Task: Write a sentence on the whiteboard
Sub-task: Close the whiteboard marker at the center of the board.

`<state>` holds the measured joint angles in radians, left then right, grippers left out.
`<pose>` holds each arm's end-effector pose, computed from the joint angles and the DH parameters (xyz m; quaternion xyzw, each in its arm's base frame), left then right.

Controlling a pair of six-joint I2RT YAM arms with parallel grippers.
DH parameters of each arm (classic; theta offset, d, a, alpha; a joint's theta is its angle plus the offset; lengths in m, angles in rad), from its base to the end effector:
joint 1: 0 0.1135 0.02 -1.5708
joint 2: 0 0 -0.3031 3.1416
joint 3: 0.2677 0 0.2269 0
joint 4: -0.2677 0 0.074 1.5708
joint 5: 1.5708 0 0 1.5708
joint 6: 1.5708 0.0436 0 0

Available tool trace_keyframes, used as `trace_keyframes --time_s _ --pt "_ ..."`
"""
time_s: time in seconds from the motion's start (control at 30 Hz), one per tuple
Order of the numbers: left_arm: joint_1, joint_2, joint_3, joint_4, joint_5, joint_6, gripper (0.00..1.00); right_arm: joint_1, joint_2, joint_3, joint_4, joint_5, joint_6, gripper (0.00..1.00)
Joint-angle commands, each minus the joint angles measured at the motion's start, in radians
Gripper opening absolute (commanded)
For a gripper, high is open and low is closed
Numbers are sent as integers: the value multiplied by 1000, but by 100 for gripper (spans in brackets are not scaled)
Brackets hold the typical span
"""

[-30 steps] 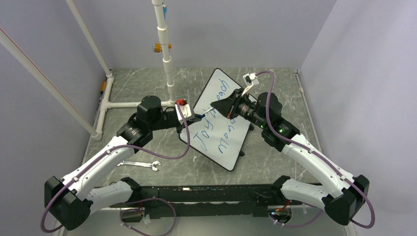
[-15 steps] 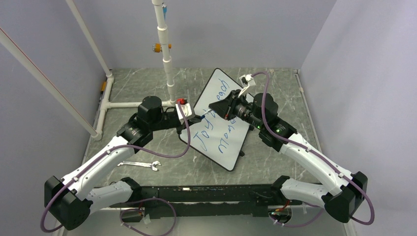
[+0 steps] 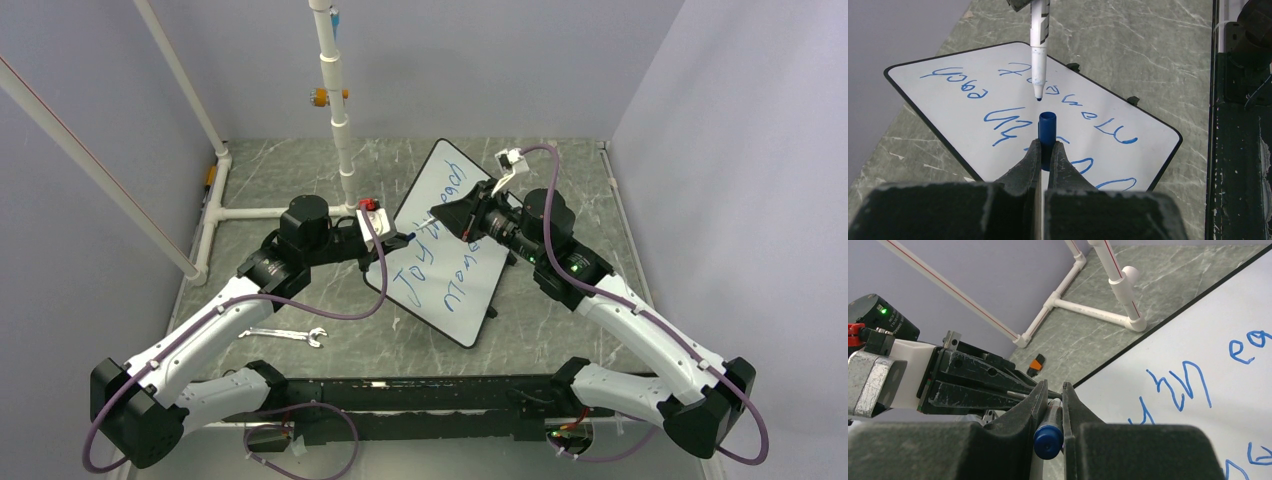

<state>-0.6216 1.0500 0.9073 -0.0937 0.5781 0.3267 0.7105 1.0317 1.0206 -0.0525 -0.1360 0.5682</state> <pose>0.1501 -0.1369 0.3788 0.5007 0.5894 -0.3086 0.5538 0.1484 0.1355 0.4237 -0.0981 0.7224 0.4471 0.5183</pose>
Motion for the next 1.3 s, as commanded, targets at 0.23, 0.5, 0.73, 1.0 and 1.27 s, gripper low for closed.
trace_keyframes --time_s 0.23,0.5,0.73,1.0,1.27 --pt "-2 5 44 15 -1 -25 0 5 -4 32 22 -29 10 0" --pt "-2 10 49 14 -1 -35 0 7 19 31 31 -45 21 0" --pt "-2 12 49 14 -3 -38 0 10 19 13 31 -41 23 0" --pt "-3 8 48 15 -3 -42 0 12 26 7 28 -34 15 0" --pt "-2 7 52 16 -2 -53 0 27 48 1 26 -25 18 0"
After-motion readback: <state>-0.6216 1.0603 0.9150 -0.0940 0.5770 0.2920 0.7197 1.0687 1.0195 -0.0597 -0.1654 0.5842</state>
